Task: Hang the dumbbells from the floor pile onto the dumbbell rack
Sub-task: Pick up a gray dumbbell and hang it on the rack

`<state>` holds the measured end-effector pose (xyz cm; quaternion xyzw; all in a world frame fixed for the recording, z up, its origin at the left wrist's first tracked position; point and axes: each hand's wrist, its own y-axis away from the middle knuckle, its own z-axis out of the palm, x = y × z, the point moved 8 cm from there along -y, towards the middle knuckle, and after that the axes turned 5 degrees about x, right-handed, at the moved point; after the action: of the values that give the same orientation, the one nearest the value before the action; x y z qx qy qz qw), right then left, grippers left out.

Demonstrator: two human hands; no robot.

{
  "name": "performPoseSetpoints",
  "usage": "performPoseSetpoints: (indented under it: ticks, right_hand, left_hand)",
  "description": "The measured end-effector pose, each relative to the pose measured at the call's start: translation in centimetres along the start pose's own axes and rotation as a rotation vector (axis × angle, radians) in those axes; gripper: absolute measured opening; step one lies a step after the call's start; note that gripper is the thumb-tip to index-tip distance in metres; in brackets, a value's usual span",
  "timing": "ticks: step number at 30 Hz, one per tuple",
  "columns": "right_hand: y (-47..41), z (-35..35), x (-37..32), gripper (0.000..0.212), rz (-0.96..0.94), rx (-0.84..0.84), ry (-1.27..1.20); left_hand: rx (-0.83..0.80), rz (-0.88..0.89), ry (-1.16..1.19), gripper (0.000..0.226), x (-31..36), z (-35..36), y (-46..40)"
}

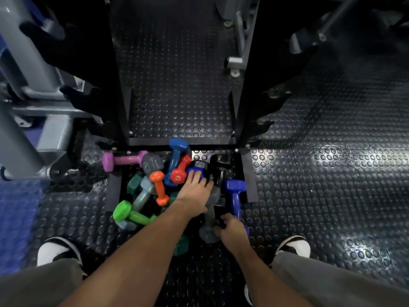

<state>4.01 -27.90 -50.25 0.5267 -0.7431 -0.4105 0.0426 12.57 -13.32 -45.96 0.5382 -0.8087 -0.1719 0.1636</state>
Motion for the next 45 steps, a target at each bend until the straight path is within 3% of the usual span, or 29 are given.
performPoseSetpoints:
  ticks: [4, 9, 12, 18, 21, 23, 26, 29, 32, 36, 38, 43, 45]
  right_hand:
    - [-0.1, 1.2, -1.0, 0.067, -0.164, 0.065, 0.329]
    - [-0.8, 4.6, 0.3, 0.109, -0.176, -0.118, 0.586]
    - [-1.3, 4.8, 0.2, 0.107, -0.197, -0.074, 0.628]
    - [-1.6, 3.2, 0.5, 0.082, -0.269, 0.011, 0.537]
    - [-1.0, 1.7, 0.2, 0.087, -0.312, 0.033, 0.481]
    - [-0.5, 0.3, -0.1, 0.094, -0.312, 0.028, 0.36]
    - [0.2, -2.7, -0.8, 0.09, -0.263, -0.064, -0.081]
    - [0.9, -6.8, -2.1, 0.083, -0.259, -0.092, -0.417]
    - [1.7, -11.6, -4.0, 0.085, -0.283, -0.105, -0.593]
    - [3.5, -18.7, -6.1, 0.09, -0.322, -0.043, -0.833]
    - [4.6, -21.8, -7.5, 0.085, -0.364, -0.032, -1.048]
    - [6.1, -30.2, -11.3, 0.049, -0.44, 0.207, -1.269]
    - [6.3, -33.7, -12.1, 0.037, -0.436, 0.34, -1.293]
  left_hand:
    - [-0.043, 0.045, -0.062, 0.105, 0.4, 0.9, -0.9]
    - [-0.05, 0.078, -0.054, 0.097, 0.6, 1.4, -1.6]
    - [-0.05, 0.107, -0.072, 0.096, 0.7, 1.1, -1.8]
    - [-0.005, 0.138, -0.037, 0.097, 0.7, 0.3, -1.9]
    - [0.05, 0.108, 0.06, 0.089, 0.0, -1.4, -1.7]
    - [0.095, 0.072, 0.164, 0.075, -0.8, -3.3, -1.4]
    - [0.148, -0.04, 0.398, 0.058, -2.7, -6.6, -0.4]
    - [0.201, -0.168, 0.598, 0.059, -4.9, -9.6, 0.7]
    - [0.295, -0.268, 0.798, 0.054, -6.6, -12.6, 2.0]
    - [0.426, -0.337, 1.023, 0.037, -7.5, -17.0, 3.9]
    - [0.471, -0.346, 1.146, 0.043, -7.4, -19.1, 4.6]
    - [0.42, -0.297, 1.474, 0.041, -4.4, -22.7, 5.7]
    - [0.371, -0.244, 1.53, 0.055, -2.5, -24.1, 5.7]
